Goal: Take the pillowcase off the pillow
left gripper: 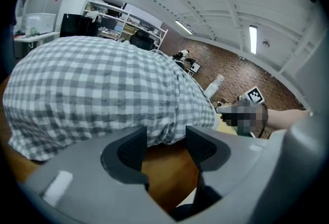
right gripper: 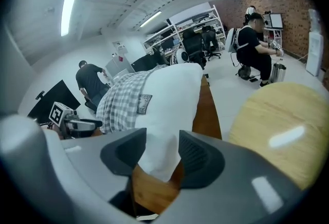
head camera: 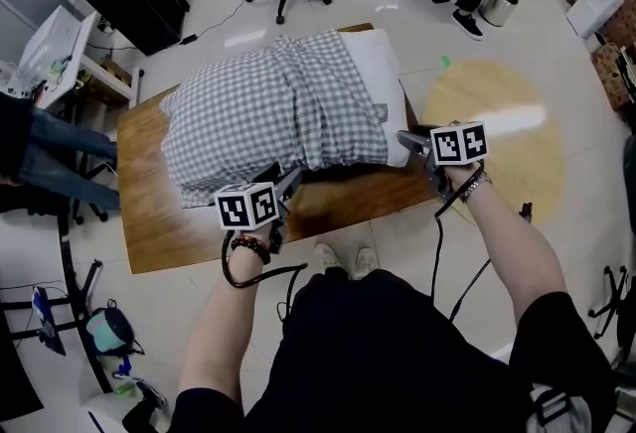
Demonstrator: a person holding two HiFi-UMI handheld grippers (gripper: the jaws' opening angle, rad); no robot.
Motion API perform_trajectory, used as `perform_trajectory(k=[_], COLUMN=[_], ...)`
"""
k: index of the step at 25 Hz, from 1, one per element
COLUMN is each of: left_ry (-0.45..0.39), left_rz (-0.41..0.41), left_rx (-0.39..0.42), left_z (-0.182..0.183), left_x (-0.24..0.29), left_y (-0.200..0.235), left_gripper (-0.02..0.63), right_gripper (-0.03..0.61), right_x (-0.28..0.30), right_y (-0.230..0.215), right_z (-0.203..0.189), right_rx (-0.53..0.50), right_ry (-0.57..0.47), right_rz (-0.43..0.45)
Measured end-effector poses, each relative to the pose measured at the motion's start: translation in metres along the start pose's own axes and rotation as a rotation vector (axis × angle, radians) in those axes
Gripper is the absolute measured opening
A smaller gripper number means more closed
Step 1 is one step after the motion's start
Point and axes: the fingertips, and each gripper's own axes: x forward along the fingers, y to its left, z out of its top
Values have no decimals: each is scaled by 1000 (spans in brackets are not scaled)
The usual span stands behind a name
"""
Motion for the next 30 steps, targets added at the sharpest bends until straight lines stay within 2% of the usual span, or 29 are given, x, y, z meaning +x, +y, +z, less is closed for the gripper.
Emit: perform_trajectory(k=[4,12,15,17,21,23,25,30], left_ry=[-4,-33,-38,-46,-57,-63,-72,-112], left_rz=[95,205,227,233,232,233,245,295], left_rx=[-37,-54,-55,-59,-50,-45,-43,-74], left_z=[-16,-31,-34,-37,-38,-36,-36,-36], left_x=[14,42,43,46,45,42,37,16], left_y=[9,15,22,24,24,23,25,41], left_gripper=[242,236,197,148,10,8,6,5], right_gripper=[198,201,199,193,105,52,26,17], right_x=[5,12,17,20,20,16,12,1], right_y=[-9,-24,-23,-25,-23,-21,-21,-25], right_z=[-10,-26,-30,-35,-34,-30,-26,-16], right_rx=[25,45,40,32,-9,-37,-65,-95], right_ry=[16,38,39,41,35,27,18,-18], right_rz=[35,90,102,105,91,76,66,45])
